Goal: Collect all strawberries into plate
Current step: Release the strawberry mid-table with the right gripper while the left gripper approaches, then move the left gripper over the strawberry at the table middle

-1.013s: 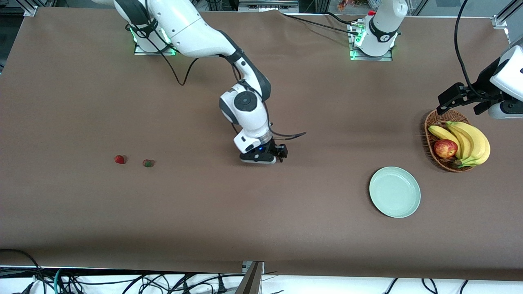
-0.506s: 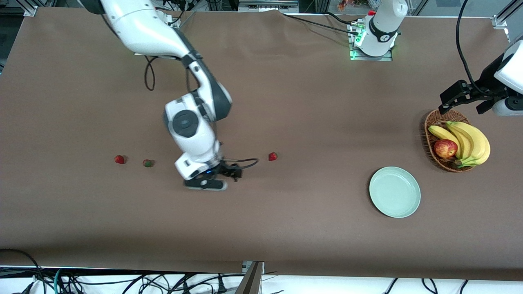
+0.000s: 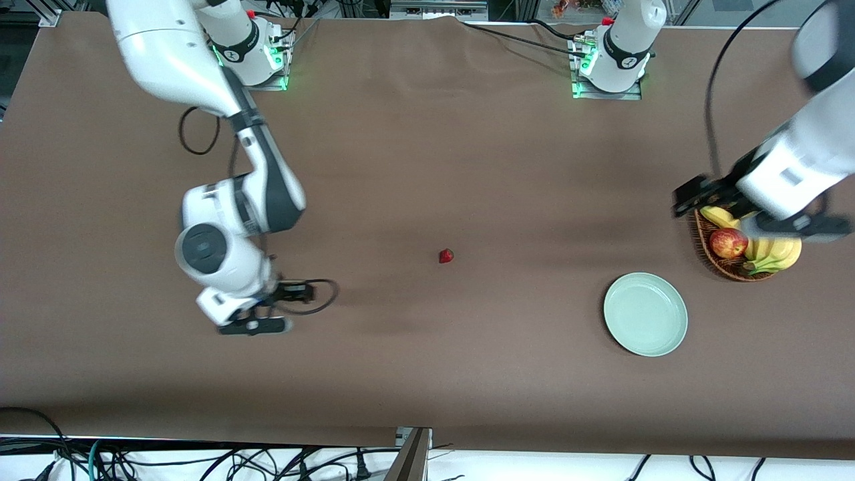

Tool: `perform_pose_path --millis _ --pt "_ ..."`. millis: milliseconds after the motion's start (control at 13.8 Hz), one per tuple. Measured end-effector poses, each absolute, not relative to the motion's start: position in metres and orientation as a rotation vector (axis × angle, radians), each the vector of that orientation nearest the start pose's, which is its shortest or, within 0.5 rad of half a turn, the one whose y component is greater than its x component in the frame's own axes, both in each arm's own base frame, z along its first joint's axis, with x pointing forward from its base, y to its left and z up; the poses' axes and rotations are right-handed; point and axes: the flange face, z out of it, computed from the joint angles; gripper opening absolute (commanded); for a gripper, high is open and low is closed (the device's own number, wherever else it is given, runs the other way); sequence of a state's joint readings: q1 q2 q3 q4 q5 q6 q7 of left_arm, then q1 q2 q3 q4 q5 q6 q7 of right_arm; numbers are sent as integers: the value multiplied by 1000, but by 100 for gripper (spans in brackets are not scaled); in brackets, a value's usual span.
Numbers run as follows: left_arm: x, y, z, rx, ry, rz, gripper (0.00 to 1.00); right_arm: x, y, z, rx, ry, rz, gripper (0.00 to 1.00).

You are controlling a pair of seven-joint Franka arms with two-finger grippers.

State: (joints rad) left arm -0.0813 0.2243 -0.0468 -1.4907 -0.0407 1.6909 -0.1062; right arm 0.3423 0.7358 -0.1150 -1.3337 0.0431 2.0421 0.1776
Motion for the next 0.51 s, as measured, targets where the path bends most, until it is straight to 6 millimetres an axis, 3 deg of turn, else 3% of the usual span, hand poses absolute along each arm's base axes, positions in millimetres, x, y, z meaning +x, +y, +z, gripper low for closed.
perform_pose_path --millis 217,362,506 --pt "635 -96 517 -3191 54 90 100 710 134 282 -3225 -72 160 100" --pt "637 -102 507 -3189 69 116 100 702 126 265 -3232 -72 228 100" --pt "643 -101 483 -3182 64 176 100 692 125 248 -3234 -73 291 100"
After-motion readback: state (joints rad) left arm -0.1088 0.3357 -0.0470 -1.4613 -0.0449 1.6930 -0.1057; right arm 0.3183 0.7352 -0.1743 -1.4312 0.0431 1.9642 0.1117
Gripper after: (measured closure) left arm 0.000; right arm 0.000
